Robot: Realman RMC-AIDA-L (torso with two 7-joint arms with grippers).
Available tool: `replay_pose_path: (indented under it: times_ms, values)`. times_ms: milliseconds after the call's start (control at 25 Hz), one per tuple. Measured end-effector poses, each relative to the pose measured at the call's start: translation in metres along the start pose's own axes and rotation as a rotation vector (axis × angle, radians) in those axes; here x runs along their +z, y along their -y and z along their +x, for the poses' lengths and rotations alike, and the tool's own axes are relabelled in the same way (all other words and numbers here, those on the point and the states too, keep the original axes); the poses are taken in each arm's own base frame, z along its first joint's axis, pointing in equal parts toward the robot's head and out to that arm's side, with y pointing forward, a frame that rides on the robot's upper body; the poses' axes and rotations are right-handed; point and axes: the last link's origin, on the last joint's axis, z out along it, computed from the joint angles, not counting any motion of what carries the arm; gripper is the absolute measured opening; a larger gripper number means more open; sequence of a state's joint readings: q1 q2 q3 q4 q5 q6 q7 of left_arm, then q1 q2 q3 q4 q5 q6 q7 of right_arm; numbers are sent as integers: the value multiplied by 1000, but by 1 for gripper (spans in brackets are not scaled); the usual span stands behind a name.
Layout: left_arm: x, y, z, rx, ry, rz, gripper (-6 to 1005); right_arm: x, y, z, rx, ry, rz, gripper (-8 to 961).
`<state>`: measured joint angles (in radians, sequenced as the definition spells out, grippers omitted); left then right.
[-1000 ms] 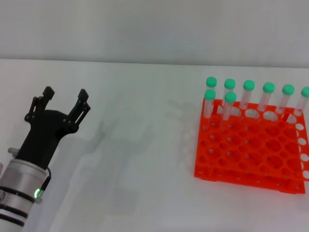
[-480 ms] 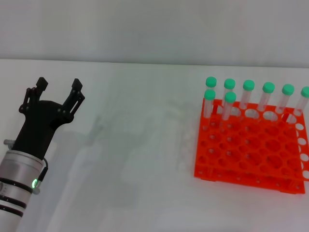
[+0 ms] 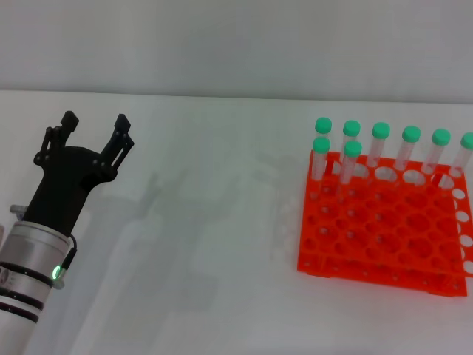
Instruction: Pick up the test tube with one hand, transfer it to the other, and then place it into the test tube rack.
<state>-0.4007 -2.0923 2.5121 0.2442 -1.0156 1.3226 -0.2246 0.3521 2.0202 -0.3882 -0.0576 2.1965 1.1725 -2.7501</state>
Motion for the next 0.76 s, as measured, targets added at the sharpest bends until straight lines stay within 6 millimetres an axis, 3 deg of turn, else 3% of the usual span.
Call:
replay_pose_path:
  times_ms: [760]
  values:
    - [2,-3,-10,1,66,-13,874,-16,6,5,80,38,94,873]
